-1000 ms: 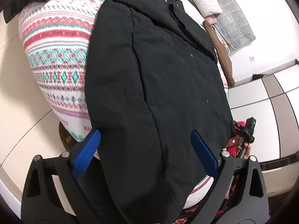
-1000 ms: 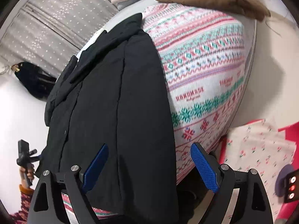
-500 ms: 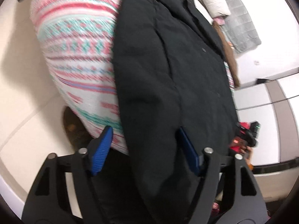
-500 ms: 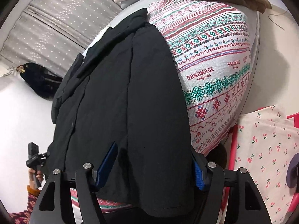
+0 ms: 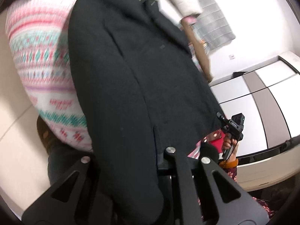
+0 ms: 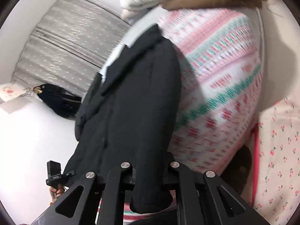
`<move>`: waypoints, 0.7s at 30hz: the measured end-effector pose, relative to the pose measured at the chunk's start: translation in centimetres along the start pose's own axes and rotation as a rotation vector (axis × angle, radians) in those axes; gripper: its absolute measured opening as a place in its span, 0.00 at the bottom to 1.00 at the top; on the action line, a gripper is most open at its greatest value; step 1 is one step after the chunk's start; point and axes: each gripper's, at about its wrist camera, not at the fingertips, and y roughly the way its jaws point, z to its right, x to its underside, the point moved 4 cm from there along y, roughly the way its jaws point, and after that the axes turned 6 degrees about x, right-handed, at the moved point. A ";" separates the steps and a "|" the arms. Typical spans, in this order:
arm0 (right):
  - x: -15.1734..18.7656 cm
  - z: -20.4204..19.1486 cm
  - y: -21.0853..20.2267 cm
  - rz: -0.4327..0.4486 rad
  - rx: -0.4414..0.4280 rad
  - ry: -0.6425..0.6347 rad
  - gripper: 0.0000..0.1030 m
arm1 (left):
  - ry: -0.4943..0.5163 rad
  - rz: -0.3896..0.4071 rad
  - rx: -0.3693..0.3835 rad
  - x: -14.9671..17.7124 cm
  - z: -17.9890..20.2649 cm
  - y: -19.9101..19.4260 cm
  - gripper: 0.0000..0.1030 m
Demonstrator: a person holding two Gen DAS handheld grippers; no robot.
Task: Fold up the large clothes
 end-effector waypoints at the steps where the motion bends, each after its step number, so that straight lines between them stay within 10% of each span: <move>1: -0.2 -1.0 -0.5 0.023 -0.008 -0.017 0.09 | 0.020 0.026 0.006 -0.2 0.9 -0.4 0.11; 21: 1.2 -14.5 -18.8 0.451 -0.206 -0.286 0.08 | 0.352 0.420 0.176 -0.7 12.5 -16.0 0.11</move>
